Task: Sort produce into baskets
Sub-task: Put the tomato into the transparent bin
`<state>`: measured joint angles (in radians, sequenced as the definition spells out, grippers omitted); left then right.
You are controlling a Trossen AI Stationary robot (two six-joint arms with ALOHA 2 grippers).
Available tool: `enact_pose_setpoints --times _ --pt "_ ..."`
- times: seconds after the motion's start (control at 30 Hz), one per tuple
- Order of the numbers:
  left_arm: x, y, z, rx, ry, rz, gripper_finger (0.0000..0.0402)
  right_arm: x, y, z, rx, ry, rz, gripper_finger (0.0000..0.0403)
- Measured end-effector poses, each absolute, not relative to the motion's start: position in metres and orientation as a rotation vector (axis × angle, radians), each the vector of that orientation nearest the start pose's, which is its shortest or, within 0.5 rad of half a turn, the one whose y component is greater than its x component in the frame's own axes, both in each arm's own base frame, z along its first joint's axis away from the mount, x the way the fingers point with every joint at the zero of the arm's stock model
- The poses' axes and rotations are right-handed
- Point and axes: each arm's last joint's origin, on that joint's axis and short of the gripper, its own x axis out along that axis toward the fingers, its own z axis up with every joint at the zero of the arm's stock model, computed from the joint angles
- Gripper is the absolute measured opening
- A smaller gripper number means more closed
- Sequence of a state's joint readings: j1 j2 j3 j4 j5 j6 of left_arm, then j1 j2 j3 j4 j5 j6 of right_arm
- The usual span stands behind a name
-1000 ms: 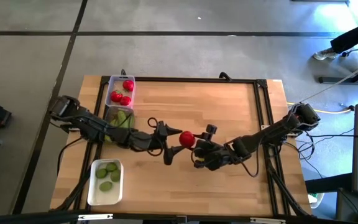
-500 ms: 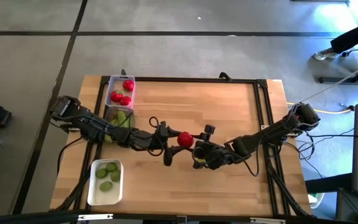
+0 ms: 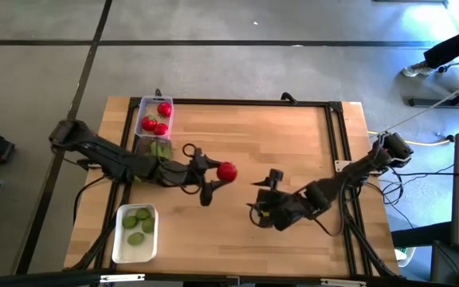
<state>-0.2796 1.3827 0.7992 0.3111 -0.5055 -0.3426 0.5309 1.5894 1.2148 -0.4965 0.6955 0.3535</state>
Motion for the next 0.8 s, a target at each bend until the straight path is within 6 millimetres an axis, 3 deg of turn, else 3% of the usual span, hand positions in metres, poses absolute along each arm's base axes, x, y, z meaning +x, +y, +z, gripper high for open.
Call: enact_pose_setpoints --times 0.23,0.43,0.6,0.8 --pt "0.247 -0.045 0.276 -0.238 0.301 0.430 0.0281 0.282 0.154 0.249 -0.051 0.743 -0.348 0.0279" --pt "0.209 -0.013 0.289 -0.243 0.343 0.639 0.0281 0.279 0.146 0.230 -0.006 0.768 -0.385 0.0269" --pt "0.185 0.015 0.291 -0.260 0.398 0.796 0.0281 0.277 0.139 0.217 0.040 0.792 -0.418 0.0269" --pt "0.173 0.051 0.282 -0.246 0.506 1.012 0.0281 0.276 0.138 0.208 0.066 0.770 -0.415 0.0269"
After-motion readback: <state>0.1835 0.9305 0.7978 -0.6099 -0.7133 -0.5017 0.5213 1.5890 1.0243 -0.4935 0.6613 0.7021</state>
